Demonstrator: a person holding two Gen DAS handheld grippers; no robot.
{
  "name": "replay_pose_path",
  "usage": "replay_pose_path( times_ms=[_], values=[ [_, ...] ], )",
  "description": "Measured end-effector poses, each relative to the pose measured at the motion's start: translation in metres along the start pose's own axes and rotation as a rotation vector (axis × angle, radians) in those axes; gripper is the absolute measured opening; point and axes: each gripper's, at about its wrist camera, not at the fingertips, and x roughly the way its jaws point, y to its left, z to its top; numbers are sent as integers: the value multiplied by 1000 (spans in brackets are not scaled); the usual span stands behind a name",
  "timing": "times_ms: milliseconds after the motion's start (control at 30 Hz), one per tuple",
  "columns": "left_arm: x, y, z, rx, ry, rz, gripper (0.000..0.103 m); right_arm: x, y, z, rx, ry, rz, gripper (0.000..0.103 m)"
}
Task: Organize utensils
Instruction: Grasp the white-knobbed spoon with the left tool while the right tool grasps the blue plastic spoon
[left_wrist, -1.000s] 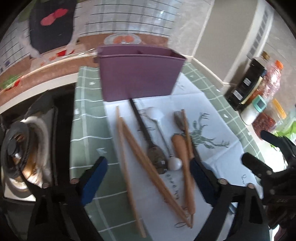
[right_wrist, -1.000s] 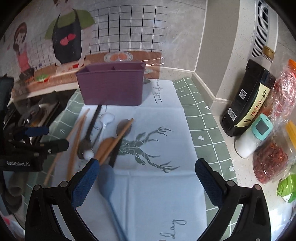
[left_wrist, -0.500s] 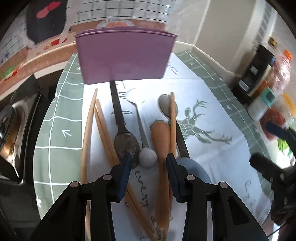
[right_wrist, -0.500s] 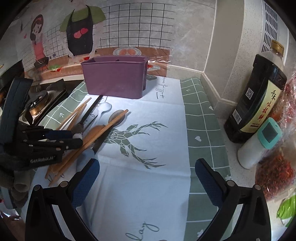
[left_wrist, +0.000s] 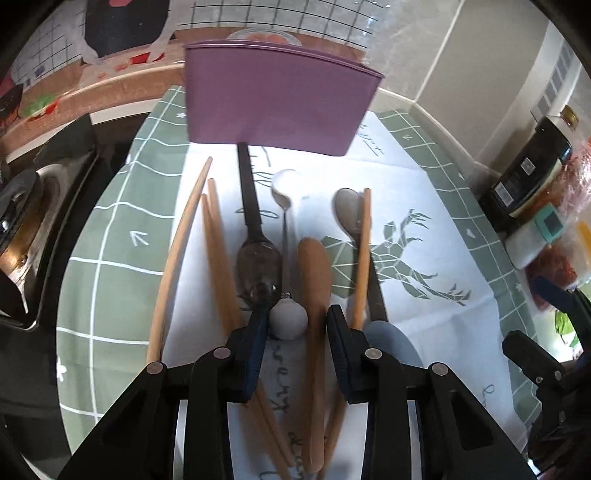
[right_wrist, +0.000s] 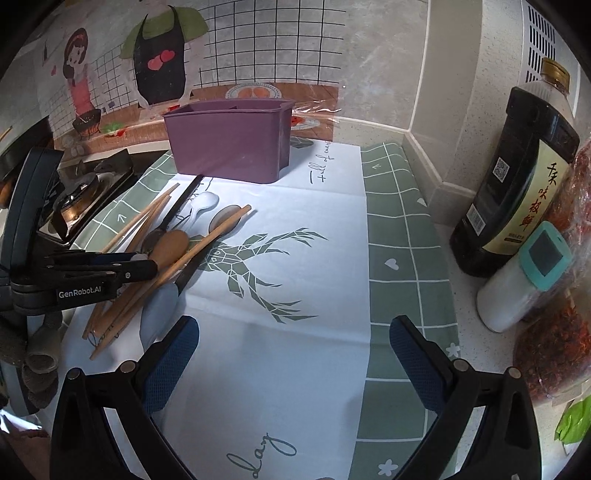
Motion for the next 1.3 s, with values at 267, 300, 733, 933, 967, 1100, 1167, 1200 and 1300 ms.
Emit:
replay_pose_path(
  times_ms=[267,300,733,933,967,1100,1167,1200,1300],
  values=[
    [-13,10,3,-25,-43,13,22,-1,16,2,-20,-5,26,102],
    [-15,10,3,-20,-49,17,22,-1,20,3,-22,-5,40,102],
    [-74,26,6,16,-181,22,22,41,96,9,-128,137,117,77],
    [-105,41,11,5,-254,13,22,55,97,15,-149,238,90,31],
    [-111,43,14,5,-270,11,22,54,96,16,-153,236,86,31],
    [-125,50,23,10,-312,1,22,38,87,26,-136,185,95,30],
    [-127,51,27,17,-322,1,22,32,81,32,-107,161,110,30],
    [-126,51,29,21,-325,4,22,29,77,36,-88,151,118,30],
    [-123,51,34,24,-320,-3,22,21,65,45,-20,118,176,30]
  ],
)
